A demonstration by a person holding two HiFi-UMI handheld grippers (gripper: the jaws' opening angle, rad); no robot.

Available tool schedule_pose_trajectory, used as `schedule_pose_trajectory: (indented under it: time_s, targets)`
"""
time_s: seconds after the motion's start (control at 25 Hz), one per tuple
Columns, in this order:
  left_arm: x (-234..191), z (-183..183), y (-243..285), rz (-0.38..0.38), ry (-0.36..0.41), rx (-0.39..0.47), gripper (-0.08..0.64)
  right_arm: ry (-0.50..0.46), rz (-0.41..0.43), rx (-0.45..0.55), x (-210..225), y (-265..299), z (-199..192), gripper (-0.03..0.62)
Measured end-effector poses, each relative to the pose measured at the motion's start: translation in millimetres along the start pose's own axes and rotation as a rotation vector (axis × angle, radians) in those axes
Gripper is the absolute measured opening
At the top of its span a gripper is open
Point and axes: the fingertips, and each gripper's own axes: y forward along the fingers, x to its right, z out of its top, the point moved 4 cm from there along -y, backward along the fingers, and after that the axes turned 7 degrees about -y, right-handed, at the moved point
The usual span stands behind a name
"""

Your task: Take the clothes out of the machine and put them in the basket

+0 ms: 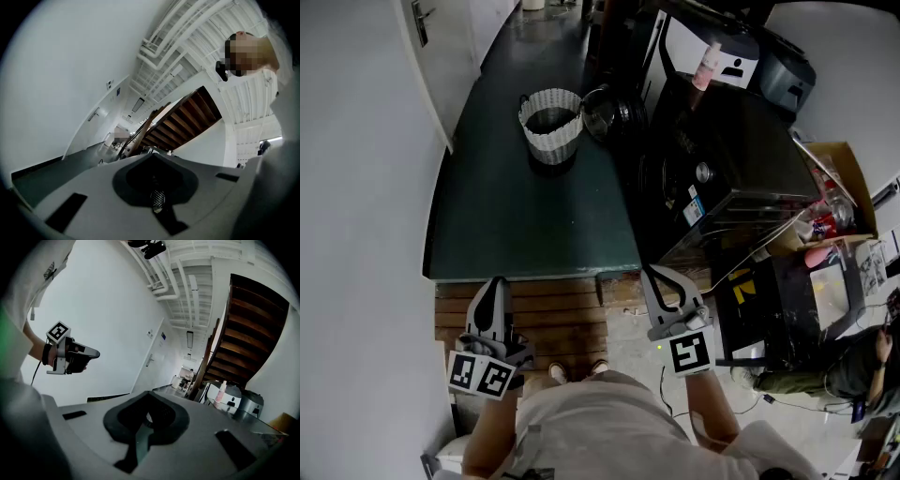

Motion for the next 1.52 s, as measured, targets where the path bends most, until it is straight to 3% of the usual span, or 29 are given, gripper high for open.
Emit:
schedule_pose_trajectory:
  time_s: [0.48, 0.68, 0.72, 0.8, 0.92, 1.08, 1.16, 1.32, 1.52]
  targets:
    - [-5, 0, -10, 0.007, -0.017, -0.004, 0.014, 0.001, 0.032, -0.013, -17, -2, 3, 0.012]
    - [-9, -2, -16, 0.016, -0.028, -0.015, 0.014, 0.063, 0.026, 0.041, -24, -4, 7, 0.015]
    - [-11, -2, -17, 0.018, -0.030, -0.015, 0.014, 0.069, 0.023, 0.042, -25, -4, 7, 0.032]
    - [-16, 2, -20, 0.025, -0.032, -0.011, 0.014, 0.078, 0.029, 0.035, -29, -1, 8, 0.153]
    - [-27, 8, -28, 0.035, -0.037, -0.003, 0.014, 0.078, 0.043, 0.019, -35, 8, 8, 0.230]
    - [-49, 16, -44, 0.059, -0.053, 0.002, 0.014, 0.121, 0.036, 0.025, -40, 23, 12, 0.409]
    - [-61, 17, -53, 0.072, -0.061, -0.003, 0.014, 0.130, 0.025, 0.018, -43, 28, 13, 0.441]
    - [-83, 12, -56, 0.092, -0.088, -0.025, 0.014, 0.093, 0.030, -0.043, -53, 37, 5, 0.448]
    - [-95, -4, -20, 0.070, -0.105, -0.079, 0.014, 0.088, 0.006, -0.090, -40, 53, -10, 0.448]
